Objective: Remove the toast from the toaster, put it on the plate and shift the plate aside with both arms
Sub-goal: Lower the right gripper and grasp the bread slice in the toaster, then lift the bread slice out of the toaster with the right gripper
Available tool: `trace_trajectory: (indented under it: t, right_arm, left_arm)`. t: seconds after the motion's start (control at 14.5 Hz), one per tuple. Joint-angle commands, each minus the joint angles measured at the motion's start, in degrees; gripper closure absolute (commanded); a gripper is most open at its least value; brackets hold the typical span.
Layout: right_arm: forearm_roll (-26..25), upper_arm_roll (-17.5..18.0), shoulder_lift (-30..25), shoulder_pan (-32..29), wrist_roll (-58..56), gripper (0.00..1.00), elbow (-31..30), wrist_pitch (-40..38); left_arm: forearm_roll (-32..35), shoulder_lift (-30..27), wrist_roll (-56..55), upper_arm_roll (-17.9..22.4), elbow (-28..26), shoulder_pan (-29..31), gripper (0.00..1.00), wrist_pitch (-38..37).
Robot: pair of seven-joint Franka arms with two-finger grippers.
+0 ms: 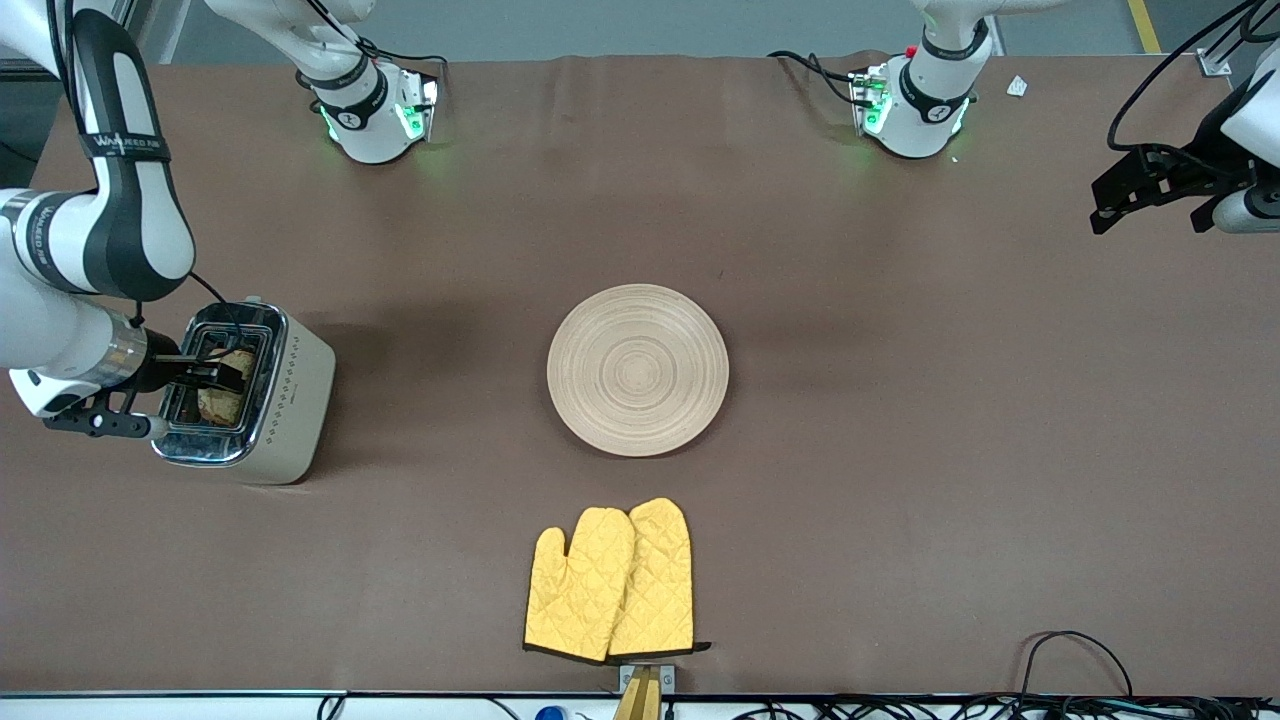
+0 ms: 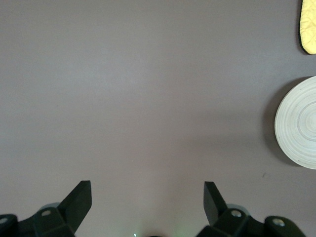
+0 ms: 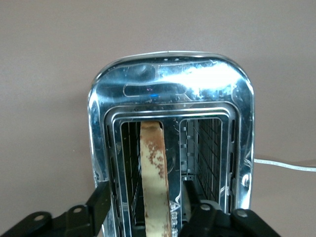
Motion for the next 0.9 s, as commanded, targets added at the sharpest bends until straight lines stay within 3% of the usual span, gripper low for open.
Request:
trace_trajectory:
  t: [0.0,0.21,0.48,0.83]
  right_arm:
    - [0.3,0.1,-2.2,-0.3,-0.5,0.52,-2.2,0.0]
    - [0.3,0.1,-2.1,-0.5,-0.5,0.76,-2.2,0.4]
    - [0.3,0.1,-1.9,-0.5,-0.5,0.97,-2.2,0.6]
    - [0.1,0.2,-5.0,0.1,-0.8,1.00,3.9,-3.9]
  left_arm:
    - [1.3,0.6,0.6,0.0,1.6,-0.1,0.00,-1.3]
    - [1.3,0.5,0.6,0.0,1.6,-0.1,0.00,-1.3]
    - [1.3,0.5,0.6,0.0,1.6,-0.1,0.00,-1.3]
    - [1.3,0.5,0.6,0.1,1.6,-0.1,0.00,-1.3]
